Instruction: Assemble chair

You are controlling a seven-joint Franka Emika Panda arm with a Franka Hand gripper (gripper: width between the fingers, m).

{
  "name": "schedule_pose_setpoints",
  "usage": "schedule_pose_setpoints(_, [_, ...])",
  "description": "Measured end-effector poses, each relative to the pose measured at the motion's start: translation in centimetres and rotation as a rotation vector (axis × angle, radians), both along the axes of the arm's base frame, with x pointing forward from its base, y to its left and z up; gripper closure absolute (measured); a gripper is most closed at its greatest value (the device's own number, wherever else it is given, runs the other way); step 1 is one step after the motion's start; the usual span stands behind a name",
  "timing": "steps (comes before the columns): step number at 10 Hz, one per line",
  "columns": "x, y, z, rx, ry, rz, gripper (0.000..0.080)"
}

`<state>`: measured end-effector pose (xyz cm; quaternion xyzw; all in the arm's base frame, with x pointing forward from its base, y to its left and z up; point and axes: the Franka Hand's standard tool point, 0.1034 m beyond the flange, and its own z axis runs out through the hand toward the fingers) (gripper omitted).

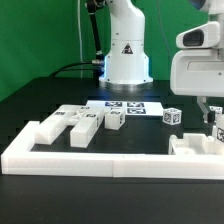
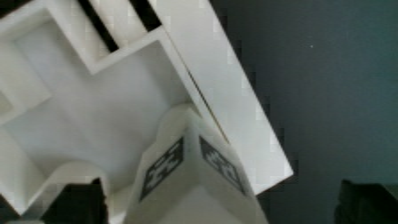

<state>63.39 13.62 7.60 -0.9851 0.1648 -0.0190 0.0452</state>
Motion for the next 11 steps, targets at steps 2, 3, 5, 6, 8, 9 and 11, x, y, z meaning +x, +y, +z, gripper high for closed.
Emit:
schedule_pose_setpoints(2, [0.1, -0.1, 0.1, -0.021, -0.014, 0.176, 0.0151])
schedule_pose_setpoints(3, [0.1, -0.2, 0.1, -0.030, -0.019, 0.236, 0.0151])
schedule_pose_setpoints(5, [0.3, -0.9, 0.2, -0.046, -0.031, 0.385, 0.0151])
schedule_pose_setpoints(6, [0.3, -1.1, 0.2, -0.049, -0.031, 0.399, 0.0151])
schedule_pose_setpoints(8, [0.3, -1.2, 0.1, -0.050, -0.031, 0.398, 0.0324])
schedule_pose_setpoints(9, [0.3, -1.2, 0.1, -0.050, -0.031, 0.397, 0.0459])
schedule_pose_setpoints(11, [0.3, -1.2, 0.1, -0.048, -0.030, 0.372, 0.0512])
